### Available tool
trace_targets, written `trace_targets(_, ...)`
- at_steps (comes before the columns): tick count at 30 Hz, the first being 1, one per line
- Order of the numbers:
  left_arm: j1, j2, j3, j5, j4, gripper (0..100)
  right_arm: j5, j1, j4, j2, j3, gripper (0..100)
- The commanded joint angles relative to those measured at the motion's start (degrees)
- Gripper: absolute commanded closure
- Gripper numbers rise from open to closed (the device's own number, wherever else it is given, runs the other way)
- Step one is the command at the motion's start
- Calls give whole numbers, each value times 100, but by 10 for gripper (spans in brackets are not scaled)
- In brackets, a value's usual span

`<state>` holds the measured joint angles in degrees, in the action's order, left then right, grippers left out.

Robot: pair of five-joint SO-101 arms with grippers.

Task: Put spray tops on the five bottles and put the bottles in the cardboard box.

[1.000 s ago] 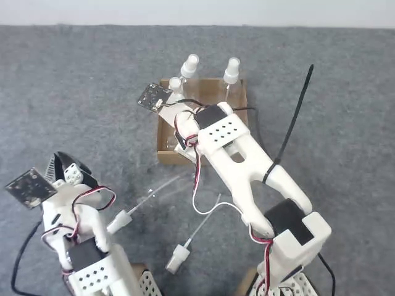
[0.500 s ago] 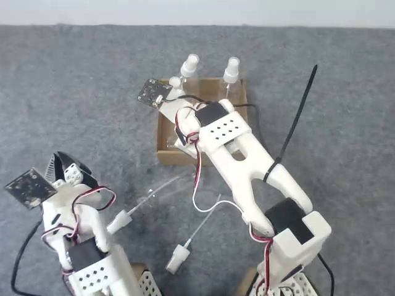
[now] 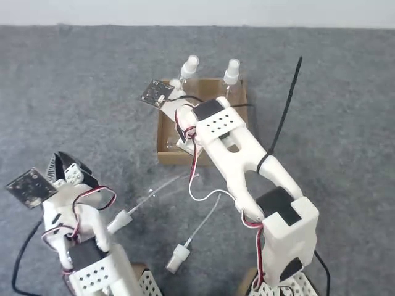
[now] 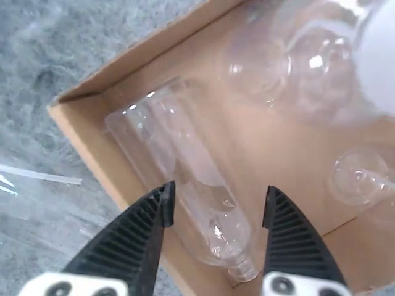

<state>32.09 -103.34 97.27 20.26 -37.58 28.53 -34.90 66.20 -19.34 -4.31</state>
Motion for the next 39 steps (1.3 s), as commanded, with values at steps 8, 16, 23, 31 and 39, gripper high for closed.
trace_targets(8,9,-88,-75,26,176,988,466,40,48,-673,-440,808)
trace_targets(16,9,-88,-75,26,176,988,527,57,22,-1024,-510,808)
trace_targets(23,9,-88,-75,26,176,988,527,57,22,-1138,-510,809)
trace_targets(31,9,-88,-75,26,176,988,598,57,-31,-1305,-510,947)
trace_targets(39,9,-88,-75,26,176,988,809,154,-207,-1253,-765,992)
